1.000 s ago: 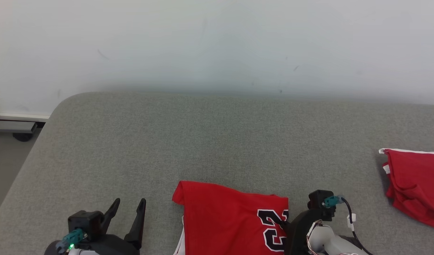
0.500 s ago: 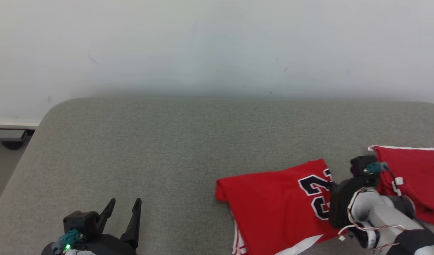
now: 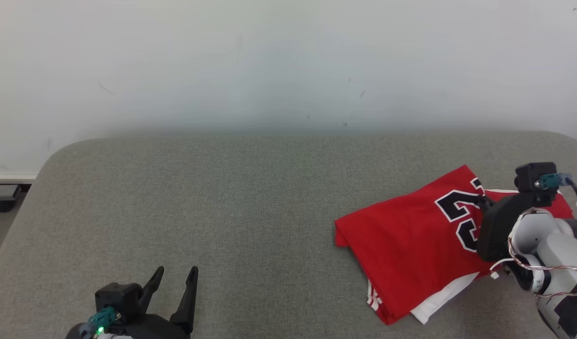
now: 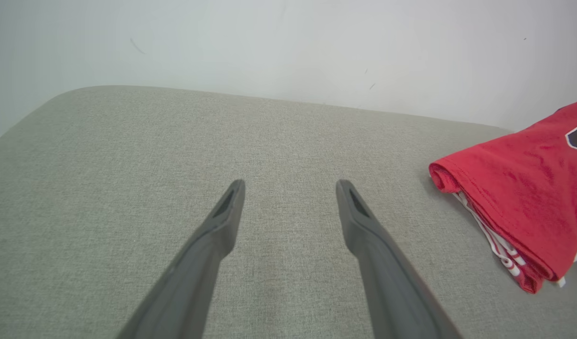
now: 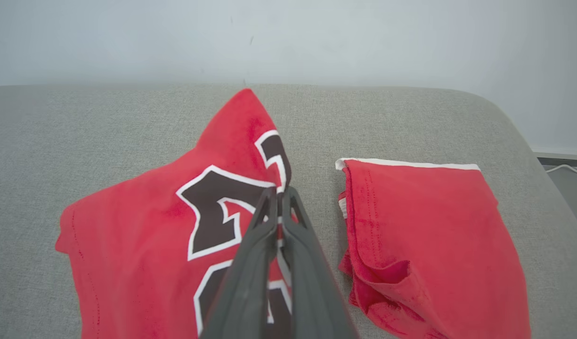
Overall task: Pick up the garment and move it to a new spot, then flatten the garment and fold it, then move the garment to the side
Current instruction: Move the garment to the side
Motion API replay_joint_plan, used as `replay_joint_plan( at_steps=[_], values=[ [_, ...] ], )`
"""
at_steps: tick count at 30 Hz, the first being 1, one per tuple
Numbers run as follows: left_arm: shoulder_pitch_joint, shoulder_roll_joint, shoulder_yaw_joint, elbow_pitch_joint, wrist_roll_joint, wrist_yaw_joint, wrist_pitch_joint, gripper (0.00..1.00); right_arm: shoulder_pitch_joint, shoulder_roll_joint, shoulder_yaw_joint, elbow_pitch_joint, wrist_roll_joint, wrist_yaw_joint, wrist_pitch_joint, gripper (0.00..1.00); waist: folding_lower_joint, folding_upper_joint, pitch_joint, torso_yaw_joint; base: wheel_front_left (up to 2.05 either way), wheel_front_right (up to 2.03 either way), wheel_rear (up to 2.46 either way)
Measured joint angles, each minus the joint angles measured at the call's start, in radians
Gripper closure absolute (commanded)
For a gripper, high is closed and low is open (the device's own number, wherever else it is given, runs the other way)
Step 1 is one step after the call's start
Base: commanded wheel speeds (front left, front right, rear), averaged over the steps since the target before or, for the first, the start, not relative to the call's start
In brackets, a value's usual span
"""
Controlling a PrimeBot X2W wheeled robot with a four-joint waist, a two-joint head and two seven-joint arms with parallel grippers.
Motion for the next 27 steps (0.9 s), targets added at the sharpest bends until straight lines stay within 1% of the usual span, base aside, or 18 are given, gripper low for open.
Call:
replay_joint_plan(
  at_steps=[5,11,14,27],
  values=[
    [0.000,-0.001,-0.001,0.001,0.000,0.000,-0.004,0.00,0.002,-0.011,-0.050,-0.030,-0.021,0.000,0.027,1.00,0.0000,0.0000,-0.004,-0.001,0.00,0.00,0.00],
    [0.011,-0.001,-0.001,0.003,0.000,0.000,-0.004,0.00,0.002,-0.027,-0.148,-0.071,-0.036,0.000,0.081,1.00,0.0000,0.0000,-0.005,-0.005,0.00,0.00,0.00],
    [0.017,-0.003,-0.003,0.005,0.000,0.000,-0.004,0.00,0.002,-0.040,-0.202,-0.081,-0.061,0.000,0.105,1.00,0.0000,0.0000,-0.003,-0.008,0.00,0.00,0.00],
    [0.015,-0.003,-0.005,0.000,0.000,-0.001,-0.004,0.00,0.002,-0.048,-0.380,-0.120,-0.184,0.000,0.190,1.00,0.0000,0.0000,0.019,-0.011,0.00,0.00,0.00]
  ],
)
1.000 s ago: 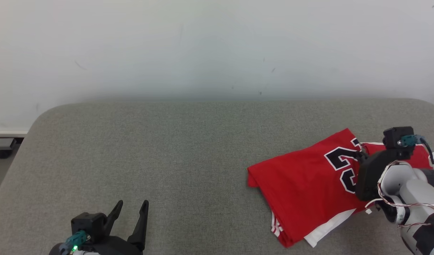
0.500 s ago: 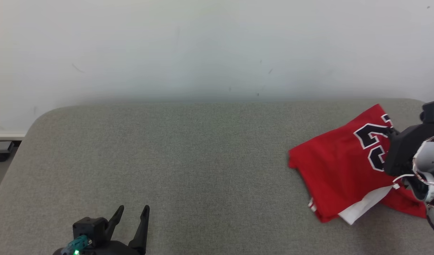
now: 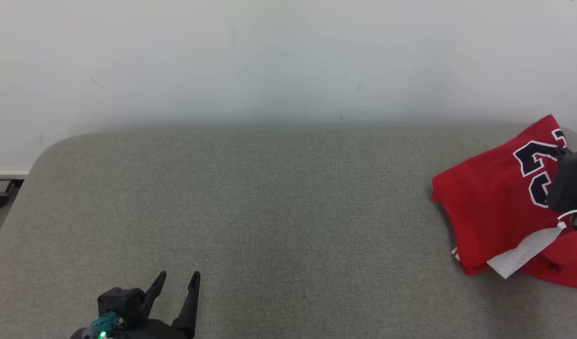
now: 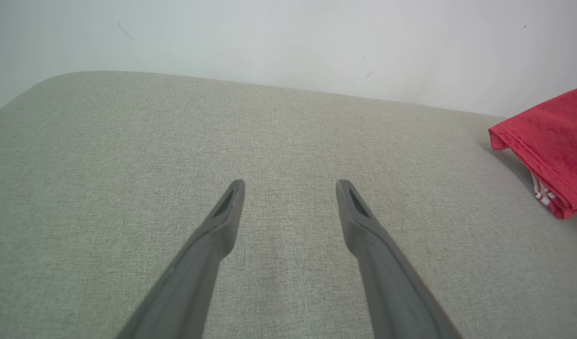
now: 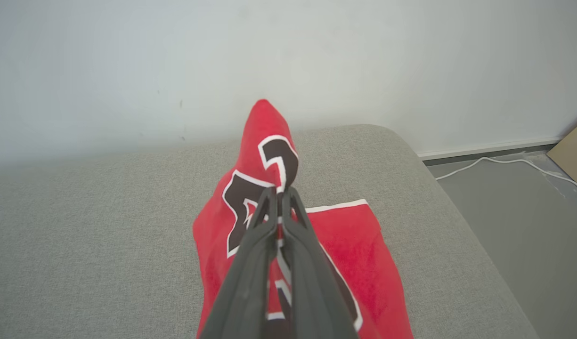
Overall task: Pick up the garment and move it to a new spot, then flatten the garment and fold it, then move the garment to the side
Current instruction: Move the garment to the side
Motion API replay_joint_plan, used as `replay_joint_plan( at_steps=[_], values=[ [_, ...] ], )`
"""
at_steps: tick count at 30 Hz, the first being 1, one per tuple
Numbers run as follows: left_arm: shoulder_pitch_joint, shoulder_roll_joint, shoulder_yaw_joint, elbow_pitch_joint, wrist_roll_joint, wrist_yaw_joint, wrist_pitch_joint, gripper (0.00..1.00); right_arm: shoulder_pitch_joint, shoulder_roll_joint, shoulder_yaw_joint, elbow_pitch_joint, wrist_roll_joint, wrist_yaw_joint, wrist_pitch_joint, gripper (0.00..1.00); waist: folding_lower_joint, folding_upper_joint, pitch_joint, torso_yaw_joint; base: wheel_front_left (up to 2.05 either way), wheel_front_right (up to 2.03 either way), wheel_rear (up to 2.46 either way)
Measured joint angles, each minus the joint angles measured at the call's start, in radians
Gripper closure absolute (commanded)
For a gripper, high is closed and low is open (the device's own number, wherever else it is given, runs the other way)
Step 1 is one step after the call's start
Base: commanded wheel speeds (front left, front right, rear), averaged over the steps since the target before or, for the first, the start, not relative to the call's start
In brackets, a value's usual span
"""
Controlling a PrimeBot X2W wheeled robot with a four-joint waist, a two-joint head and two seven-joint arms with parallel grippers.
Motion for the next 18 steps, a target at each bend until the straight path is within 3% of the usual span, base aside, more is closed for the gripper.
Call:
replay_joint_plan(
  at_steps=[18],
  values=[
    [-0.025,0.015,-0.009,-0.032,0.008,-0.001,0.015,0.00,0.048,0.012,-0.247,-0.025,-0.174,0.000,0.046,1.00,0.0000,0.0000,0.073,-0.002,0.00,0.00,0.00]
  ],
)
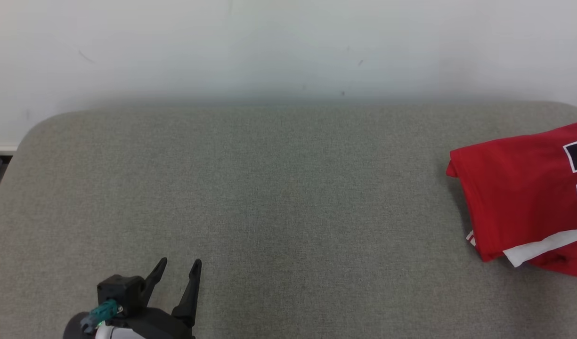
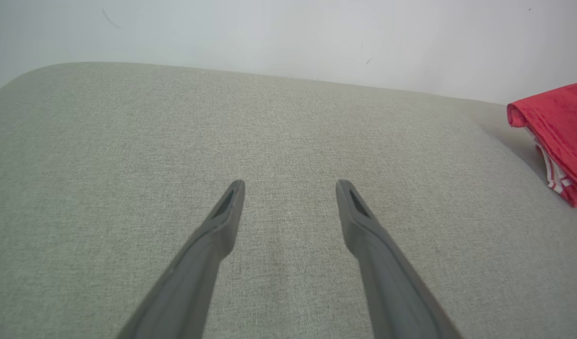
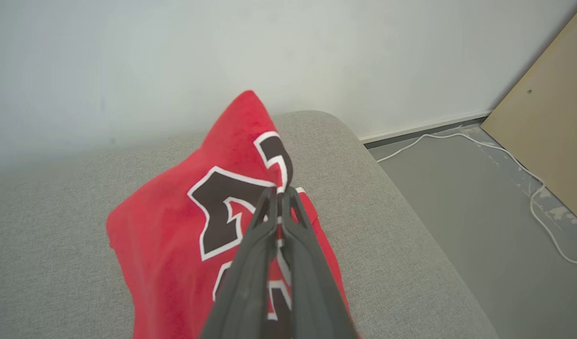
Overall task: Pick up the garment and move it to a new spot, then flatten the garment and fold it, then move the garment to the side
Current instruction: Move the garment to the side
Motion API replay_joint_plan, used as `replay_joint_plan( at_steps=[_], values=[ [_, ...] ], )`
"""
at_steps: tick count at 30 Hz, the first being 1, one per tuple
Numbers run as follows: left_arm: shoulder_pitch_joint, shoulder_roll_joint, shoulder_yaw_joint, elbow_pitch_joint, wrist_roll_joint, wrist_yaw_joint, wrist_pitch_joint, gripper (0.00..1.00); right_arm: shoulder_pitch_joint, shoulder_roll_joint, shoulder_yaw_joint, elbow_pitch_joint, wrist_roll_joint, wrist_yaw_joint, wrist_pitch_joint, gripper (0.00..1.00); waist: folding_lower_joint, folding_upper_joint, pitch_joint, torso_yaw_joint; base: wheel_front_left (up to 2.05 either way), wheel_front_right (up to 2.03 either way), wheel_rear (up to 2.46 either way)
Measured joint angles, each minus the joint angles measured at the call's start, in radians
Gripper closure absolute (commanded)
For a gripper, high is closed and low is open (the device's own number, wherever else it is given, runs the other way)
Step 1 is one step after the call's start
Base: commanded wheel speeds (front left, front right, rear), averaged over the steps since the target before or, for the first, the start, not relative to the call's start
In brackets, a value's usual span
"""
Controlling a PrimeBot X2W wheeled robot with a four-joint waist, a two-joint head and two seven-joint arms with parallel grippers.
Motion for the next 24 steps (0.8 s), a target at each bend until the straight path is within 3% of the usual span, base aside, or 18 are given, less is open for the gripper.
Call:
replay_joint_plan(
  at_steps=[9,24],
  values=[
    [-0.048,0.008,-0.015,-0.013,0.009,-0.009,0.019,0.00,-0.001,0.036,-0.069,0.000,-0.103,0.000,-0.015,1.00,0.0001,0.0000,0.052,-0.002,0.00,0.00,0.00],
    [-0.099,0.005,-0.029,-0.013,0.019,-0.026,0.039,0.00,-0.011,0.017,-0.139,0.052,-0.337,0.000,-0.033,1.00,-0.0001,0.0000,0.120,0.030,0.00,0.00,0.00]
  ],
)
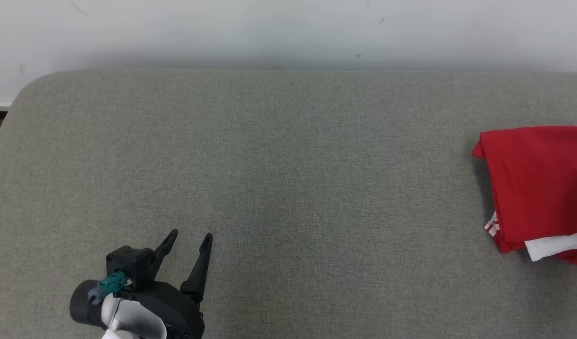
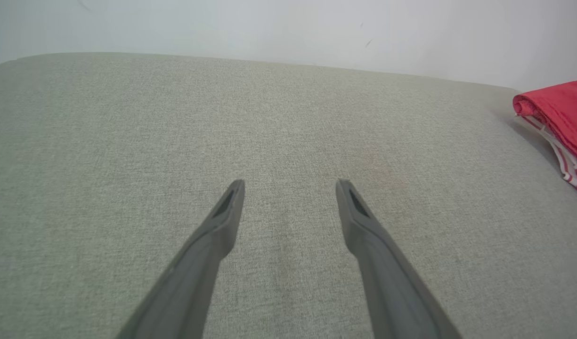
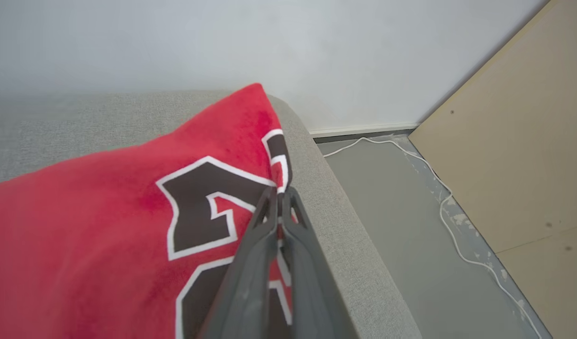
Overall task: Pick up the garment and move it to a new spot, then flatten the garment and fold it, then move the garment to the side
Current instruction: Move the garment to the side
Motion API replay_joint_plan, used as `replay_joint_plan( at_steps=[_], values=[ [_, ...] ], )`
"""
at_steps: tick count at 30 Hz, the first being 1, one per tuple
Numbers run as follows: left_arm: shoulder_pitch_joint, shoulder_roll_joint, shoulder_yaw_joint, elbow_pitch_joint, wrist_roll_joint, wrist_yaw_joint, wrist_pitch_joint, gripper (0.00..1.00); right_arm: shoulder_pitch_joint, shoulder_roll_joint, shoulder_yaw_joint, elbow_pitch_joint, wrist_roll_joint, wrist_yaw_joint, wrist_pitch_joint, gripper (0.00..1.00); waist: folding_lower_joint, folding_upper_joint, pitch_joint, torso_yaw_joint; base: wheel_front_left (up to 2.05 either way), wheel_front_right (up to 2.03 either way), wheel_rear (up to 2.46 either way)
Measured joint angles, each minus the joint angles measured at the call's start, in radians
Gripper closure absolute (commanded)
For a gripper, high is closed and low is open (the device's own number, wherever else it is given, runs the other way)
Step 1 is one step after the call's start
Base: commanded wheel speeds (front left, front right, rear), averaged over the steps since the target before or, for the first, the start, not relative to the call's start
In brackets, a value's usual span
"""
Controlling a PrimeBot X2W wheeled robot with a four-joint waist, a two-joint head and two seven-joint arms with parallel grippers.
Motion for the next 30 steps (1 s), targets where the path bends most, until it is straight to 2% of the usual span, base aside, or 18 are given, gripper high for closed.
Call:
replay_joint_plan(
  at_steps=[1,2,7,12,20,25,27,30],
  values=[
    [0.000,0.000,0.000,0.001,0.000,0.000,0.000,0.00,0.000,-0.002,-0.001,0.007,-0.018,0.000,0.000,0.18,0.0000,0.0000,0.003,0.002,0.00,0.00,0.00],
    [0.000,0.000,-0.001,0.002,0.000,0.000,0.000,0.00,0.000,-0.002,-0.006,0.010,-0.037,0.000,-0.003,0.00,0.0000,0.0000,0.005,0.003,0.00,0.00,0.00],
    [-0.001,0.000,-0.007,0.003,0.000,0.000,0.002,0.00,-0.004,-0.013,-0.027,0.017,-0.100,0.000,-0.025,0.00,0.0000,0.0000,0.016,0.008,0.00,0.00,0.00],
    [-0.004,-0.001,-0.013,0.005,0.005,0.000,0.002,0.00,-0.018,-0.011,-0.029,0.029,-0.106,0.000,-0.059,0.00,0.0000,0.0000,0.021,0.010,0.00,0.00,0.00],
    [-0.042,-0.003,-0.007,0.028,0.007,-0.001,-0.007,0.00,-0.054,0.053,-0.007,0.062,-0.049,0.005,-0.143,0.00,0.0000,0.0000,0.002,0.012,0.00,0.00,0.00],
    [-0.047,-0.005,0.012,0.044,0.018,0.001,-0.036,0.00,-0.055,0.106,-0.024,0.067,0.025,0.043,-0.222,0.00,0.0000,0.0000,-0.029,0.012,0.00,0.00,0.00],
    [-0.063,-0.003,0.027,0.058,0.027,0.010,-0.053,0.00,-0.051,0.146,-0.047,0.064,0.086,0.076,-0.270,0.00,0.0000,0.0000,-0.053,0.010,0.00,0.00,0.00],
    [-0.063,-0.002,0.046,0.075,0.027,0.015,-0.076,0.00,-0.019,0.186,-0.046,0.049,0.117,0.119,-0.318,0.00,0.0000,-0.0001,-0.080,0.007,0.00,0.00,0.00]
  ],
)
